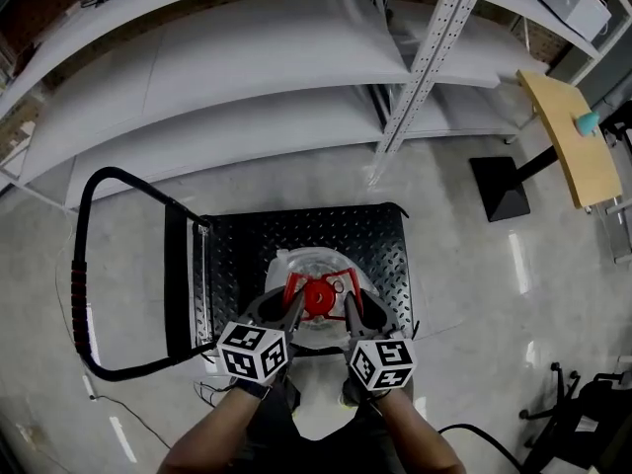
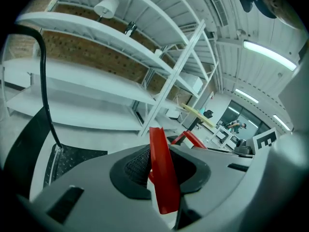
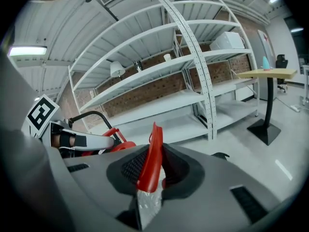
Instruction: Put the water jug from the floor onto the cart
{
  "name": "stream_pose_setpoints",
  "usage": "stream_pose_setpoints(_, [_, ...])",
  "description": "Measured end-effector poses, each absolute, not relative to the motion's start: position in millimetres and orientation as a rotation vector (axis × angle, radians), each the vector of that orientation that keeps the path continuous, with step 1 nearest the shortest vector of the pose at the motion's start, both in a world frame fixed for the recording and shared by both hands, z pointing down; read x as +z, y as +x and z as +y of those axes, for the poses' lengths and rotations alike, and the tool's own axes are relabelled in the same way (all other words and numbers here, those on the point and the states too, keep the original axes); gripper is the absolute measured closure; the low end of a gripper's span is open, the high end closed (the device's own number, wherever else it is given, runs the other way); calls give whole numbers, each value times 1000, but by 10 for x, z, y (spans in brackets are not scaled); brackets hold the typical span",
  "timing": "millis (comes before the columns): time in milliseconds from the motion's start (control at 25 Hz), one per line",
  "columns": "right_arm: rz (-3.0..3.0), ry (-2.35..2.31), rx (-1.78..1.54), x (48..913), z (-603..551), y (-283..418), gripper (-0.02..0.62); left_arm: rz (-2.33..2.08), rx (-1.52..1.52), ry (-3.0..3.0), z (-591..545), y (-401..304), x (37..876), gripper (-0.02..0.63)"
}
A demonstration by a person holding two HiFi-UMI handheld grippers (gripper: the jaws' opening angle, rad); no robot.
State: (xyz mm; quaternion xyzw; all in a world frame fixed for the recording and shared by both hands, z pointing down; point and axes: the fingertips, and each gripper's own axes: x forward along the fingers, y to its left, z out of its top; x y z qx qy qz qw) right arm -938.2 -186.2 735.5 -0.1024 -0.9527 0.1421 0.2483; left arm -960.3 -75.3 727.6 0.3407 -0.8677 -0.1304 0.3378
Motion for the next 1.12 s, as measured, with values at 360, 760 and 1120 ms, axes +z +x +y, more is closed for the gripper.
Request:
stream_pose_setpoints(360, [-2607,-247,426,7665,-2057,-9622,538,-2302,-389,893,-763,-9925,7492,531])
stream_pose_setpoints(760, [-2567,-275,210,7570,-2001,-9658,523,-2245,-285,790,-562,-9810,7588,491])
stream_pose_setpoints(1120, [-2578,-256,161,7351,-2004,-9646,506,-2260,-308,821,-436,-9817,7269,460])
